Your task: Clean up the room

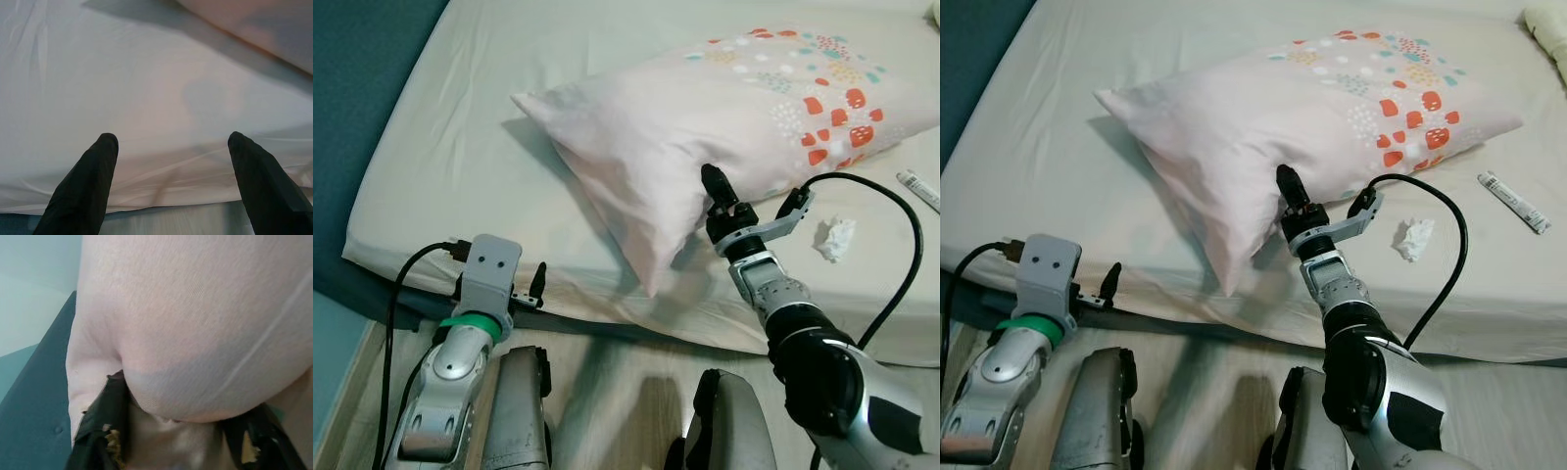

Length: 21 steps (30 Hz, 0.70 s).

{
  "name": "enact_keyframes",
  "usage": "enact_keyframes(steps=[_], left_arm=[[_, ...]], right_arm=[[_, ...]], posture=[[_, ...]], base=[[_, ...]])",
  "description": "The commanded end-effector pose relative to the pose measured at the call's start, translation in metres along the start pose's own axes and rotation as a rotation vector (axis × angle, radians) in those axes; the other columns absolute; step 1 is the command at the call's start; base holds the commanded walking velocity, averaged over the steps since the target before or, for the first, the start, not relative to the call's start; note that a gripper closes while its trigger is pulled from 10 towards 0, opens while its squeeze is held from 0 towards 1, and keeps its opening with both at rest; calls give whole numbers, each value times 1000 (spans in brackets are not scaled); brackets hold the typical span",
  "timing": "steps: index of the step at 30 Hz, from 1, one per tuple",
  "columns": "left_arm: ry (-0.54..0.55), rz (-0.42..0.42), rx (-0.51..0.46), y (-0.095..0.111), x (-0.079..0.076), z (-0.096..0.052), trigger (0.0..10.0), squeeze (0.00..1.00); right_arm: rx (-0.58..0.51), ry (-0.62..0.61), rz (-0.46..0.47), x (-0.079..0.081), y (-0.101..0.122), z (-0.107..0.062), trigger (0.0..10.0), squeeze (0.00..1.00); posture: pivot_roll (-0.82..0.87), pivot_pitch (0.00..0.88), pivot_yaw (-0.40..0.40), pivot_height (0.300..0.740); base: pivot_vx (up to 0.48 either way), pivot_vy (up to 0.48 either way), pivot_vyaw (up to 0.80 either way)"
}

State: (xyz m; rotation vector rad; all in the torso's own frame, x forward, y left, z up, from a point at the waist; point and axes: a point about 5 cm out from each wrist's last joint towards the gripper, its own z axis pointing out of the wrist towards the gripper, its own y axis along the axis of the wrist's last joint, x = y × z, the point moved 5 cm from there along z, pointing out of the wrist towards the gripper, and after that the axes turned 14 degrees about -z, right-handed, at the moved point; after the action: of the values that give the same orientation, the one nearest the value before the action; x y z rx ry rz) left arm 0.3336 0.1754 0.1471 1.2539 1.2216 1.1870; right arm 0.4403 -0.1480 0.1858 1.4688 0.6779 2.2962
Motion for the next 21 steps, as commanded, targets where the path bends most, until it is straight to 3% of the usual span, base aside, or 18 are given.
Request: enact_keyframes(steps=[1, 2, 4, 6, 7, 8, 9, 10, 11, 14, 15, 16, 17, 18, 21], left_arm=[[8, 3, 29, -9, 0, 1, 10000, 1000], [8, 3, 29, -9, 0, 1, 10000, 1000], [14, -4, 16, -6, 1, 3, 10000, 1000], [14, -4, 16, -6, 1, 3, 10000, 1000], [17, -13, 2, -2, 2, 4, 10000, 1000], [20, -27, -17, 4, 3, 5, 10000, 1000], [20, -27, -17, 4, 3, 5, 10000, 1000], [22, -45, -42, 12, 4, 7, 10000, 1000], [22, -45, -42, 12, 4, 7, 10000, 1000], [18, -99, -114, 33, 1, 10, 10000, 1000], [18, -99, -114, 33, 1, 10, 10000, 1000], [19, -112, -131, 37, -1, 11, 10000, 1000], [19, -121, -143, 40, -2, 11, 10000, 1000], [19, -121, -143, 40, -2, 11, 10000, 1000], [13, -129, -167, 46, -8, 9, 10000, 1000]], right_arm=[[-61, -79, -43, -10, 19, 0, 0, 0], [-61, -79, -43, -10, 19, 0, 0, 0], [-51, -157, -165, -22, 29, -4, 0, 0], [-51, -157, -165, -22, 29, -4, 0, 0], [-7, -193, -286, -26, 32, -5, 0, 0], [54, -207, -473, -27, 38, -3, 0, 0], [54, -207, -473, -27, 38, -3, 0, 0], [104, -212, -665, -23, 50, 2, 0, 0], [104, -212, -665, -23, 50, 2, 0, 0], [205, -170, -1211, 11, 90, 32, 0, 0], [205, -170, -1211, 11, 90, 32, 0, 0], [212, -159, -1360, 26, 100, 42, 0, 0], [207, -151, -1453, 37, 107, 49, 0, 0], [207, -151, -1453, 37, 107, 49, 0, 0], [159, -72, -1661, 81, 109, 72, 0, 0]], posture=[[325, 228, -38, 530], [325, 228, -38, 530], [321, 222, -39, 530], [321, 222, -39, 530], [317, 221, -41, 530], [308, 215, -44, 530], [308, 215, -44, 530], [291, 213, -47, 530], [291, 213, -47, 530], [263, 200, -75, 530], [263, 200, -75, 530], [262, 197, -81, 530], [262, 197, -81, 530], [262, 197, -81, 530], [262, 191, -98, 530]], base=[[0, 0, 0], [0, 0, 0], [0, 0, 0], [0, 0, 0], [0, 0, 0], [0, 0, 0], [0, 0, 0], [0, 0, 0], [0, 0, 0], [0, 0, 0], [0, 0, 0], [0, 0, 0], [0, 0, 0], [0, 0, 0], [0, 0, 0]])
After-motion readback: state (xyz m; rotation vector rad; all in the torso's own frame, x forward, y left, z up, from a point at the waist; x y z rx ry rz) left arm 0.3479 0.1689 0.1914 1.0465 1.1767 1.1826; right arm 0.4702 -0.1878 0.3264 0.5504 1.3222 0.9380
